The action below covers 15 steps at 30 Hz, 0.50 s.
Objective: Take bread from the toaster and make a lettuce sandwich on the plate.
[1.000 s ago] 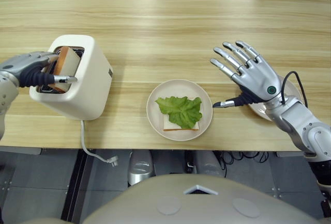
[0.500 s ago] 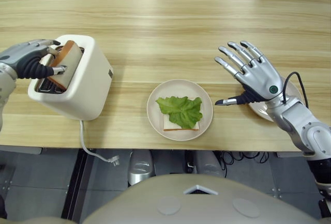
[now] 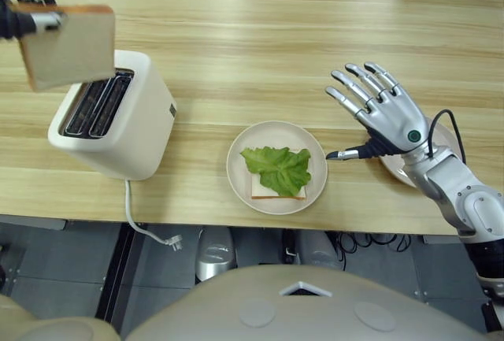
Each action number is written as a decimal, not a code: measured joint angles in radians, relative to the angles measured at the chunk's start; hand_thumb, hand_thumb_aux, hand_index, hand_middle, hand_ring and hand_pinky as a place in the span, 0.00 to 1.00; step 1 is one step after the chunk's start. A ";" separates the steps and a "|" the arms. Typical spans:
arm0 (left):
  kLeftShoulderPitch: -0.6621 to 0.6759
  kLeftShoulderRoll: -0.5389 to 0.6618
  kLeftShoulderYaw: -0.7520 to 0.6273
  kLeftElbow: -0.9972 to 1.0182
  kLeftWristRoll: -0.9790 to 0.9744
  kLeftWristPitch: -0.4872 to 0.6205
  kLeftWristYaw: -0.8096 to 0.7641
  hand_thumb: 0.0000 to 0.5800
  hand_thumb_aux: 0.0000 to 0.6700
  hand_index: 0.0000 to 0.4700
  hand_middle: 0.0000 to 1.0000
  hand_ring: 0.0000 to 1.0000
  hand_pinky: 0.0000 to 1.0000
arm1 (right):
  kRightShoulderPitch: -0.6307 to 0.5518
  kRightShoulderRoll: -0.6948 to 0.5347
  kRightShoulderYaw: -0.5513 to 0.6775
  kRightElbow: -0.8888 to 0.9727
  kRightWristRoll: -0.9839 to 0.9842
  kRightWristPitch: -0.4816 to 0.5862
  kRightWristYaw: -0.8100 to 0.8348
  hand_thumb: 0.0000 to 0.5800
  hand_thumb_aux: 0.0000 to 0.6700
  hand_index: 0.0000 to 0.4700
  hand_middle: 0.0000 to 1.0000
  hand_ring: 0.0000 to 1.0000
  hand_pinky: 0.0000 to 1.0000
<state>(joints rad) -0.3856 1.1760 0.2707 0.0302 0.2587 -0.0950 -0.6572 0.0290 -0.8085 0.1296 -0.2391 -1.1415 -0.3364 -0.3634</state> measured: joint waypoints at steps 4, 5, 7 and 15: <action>-0.074 -0.035 -0.043 -0.015 -0.080 0.023 -0.060 1.00 1.00 0.98 1.00 1.00 1.00 | -0.010 0.001 0.003 0.016 -0.007 0.000 0.000 0.00 0.00 0.00 0.00 0.00 0.00; -0.086 -0.053 -0.050 -0.025 -0.102 0.036 -0.072 1.00 1.00 0.98 1.00 1.00 1.00 | -0.011 0.001 0.003 0.018 -0.007 0.000 -0.002 0.00 0.00 0.00 0.00 0.00 0.00; -0.109 -0.106 -0.078 -0.069 -0.155 0.066 -0.096 1.00 1.00 0.98 1.00 1.00 1.00 | -0.019 0.002 0.004 0.033 -0.008 0.000 -0.006 0.00 0.00 0.00 0.00 0.00 0.00; -0.095 -0.320 -0.234 -0.211 -0.263 0.165 -0.148 1.00 1.00 0.98 1.00 1.00 1.00 | -0.031 0.004 0.005 0.088 0.010 -0.008 -0.016 0.00 0.00 0.00 0.00 0.00 0.00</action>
<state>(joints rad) -0.4805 0.8561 0.0366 -0.1810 -0.0044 0.0696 -0.8055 -0.0022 -0.8043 0.1346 -0.1508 -1.1311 -0.3444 -0.3795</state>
